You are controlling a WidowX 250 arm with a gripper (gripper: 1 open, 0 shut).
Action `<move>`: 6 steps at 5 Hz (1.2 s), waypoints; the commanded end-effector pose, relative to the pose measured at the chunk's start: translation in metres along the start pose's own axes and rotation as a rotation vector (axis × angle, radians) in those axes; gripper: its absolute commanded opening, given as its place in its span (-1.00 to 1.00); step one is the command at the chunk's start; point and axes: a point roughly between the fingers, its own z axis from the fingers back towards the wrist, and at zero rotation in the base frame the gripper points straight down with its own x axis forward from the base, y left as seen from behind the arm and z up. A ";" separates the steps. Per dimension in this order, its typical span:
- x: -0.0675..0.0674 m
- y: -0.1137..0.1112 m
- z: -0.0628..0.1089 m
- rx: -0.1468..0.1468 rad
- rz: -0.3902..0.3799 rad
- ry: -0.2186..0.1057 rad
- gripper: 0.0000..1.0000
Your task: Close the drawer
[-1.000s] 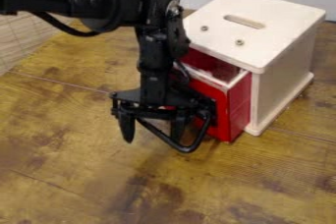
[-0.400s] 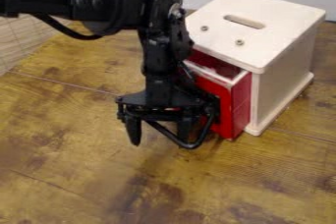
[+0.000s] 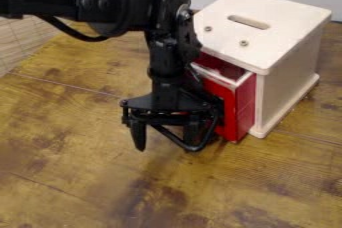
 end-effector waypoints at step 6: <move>0.005 -0.008 0.038 -0.107 0.099 -0.095 1.00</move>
